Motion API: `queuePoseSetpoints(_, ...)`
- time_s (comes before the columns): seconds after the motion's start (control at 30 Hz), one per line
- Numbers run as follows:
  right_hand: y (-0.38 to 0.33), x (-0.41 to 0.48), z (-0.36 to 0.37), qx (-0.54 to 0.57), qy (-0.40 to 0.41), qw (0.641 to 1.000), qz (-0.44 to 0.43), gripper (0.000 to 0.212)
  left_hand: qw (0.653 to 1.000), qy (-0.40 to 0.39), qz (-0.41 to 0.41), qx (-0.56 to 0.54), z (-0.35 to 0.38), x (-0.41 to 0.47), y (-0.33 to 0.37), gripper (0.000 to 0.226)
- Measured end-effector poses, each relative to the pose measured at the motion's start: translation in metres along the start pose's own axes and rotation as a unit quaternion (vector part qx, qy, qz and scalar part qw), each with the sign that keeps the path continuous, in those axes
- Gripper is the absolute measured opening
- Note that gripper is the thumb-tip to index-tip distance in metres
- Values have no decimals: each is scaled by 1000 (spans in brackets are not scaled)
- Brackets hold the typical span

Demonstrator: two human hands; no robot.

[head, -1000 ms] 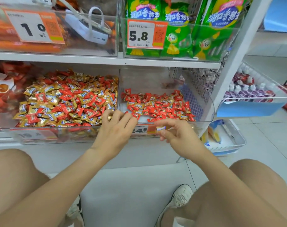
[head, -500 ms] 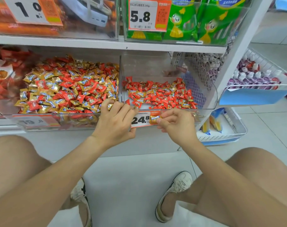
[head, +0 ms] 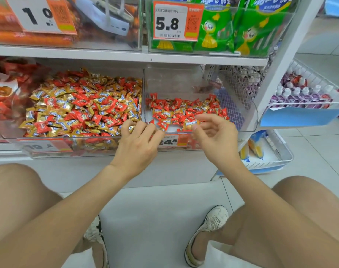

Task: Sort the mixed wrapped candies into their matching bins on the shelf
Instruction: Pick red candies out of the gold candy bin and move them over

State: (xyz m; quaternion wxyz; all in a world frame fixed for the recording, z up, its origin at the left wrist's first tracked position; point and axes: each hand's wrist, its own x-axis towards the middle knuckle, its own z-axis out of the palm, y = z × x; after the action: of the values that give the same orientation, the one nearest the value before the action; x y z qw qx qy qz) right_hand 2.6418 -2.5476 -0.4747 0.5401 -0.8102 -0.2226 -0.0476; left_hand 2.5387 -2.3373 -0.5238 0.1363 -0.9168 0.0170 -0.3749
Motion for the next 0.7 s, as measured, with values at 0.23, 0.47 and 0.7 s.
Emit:
queuePoseSetpoints(0.23,22,86,6,-249,-168,953,-47,17,987,-61,-8,-147,-22,15,-17,28)
queuePoseSetpoints(0.47,39,146,42,-380,-323,865,-57,24,941,-124,-207,-239,-30,33,-24,90)
queuePoseSetpoints(0.7,25,159,62,-369,-311,875,-41,24,956,-142,-134,-221,-26,29,-42,69)
